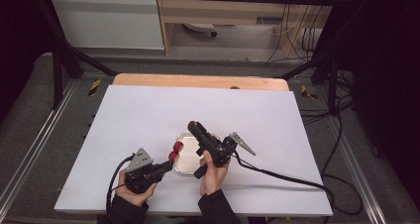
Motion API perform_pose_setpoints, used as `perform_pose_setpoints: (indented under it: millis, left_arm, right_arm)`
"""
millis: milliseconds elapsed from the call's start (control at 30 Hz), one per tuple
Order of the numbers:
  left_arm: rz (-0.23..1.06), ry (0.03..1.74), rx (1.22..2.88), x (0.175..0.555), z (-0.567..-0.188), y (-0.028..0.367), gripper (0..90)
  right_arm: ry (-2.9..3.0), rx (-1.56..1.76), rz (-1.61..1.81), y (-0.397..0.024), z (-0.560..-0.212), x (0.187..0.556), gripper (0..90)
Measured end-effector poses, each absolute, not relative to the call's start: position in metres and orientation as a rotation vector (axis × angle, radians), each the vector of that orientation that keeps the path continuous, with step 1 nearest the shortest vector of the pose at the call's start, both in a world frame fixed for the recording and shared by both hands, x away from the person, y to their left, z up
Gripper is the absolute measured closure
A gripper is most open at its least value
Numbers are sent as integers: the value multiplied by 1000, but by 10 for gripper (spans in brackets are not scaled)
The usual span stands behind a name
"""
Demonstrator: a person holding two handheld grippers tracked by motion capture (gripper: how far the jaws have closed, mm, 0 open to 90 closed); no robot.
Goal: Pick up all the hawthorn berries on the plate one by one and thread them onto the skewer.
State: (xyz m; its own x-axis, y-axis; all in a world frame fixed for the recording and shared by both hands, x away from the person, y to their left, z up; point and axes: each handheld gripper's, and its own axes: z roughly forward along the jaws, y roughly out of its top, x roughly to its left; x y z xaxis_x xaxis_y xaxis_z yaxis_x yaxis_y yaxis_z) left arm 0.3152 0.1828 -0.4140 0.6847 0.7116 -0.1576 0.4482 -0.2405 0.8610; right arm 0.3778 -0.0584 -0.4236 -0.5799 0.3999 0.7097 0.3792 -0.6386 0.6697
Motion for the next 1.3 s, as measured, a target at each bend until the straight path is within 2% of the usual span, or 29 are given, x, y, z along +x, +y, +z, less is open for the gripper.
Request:
perform_pose_setpoints:
  millis: [1300]
  left_arm:
    - [294, 944, 1839, 317, -414, 176, 883]
  right_arm:
    - [1331, 1399, 2455, -52, -427, 376, 620]
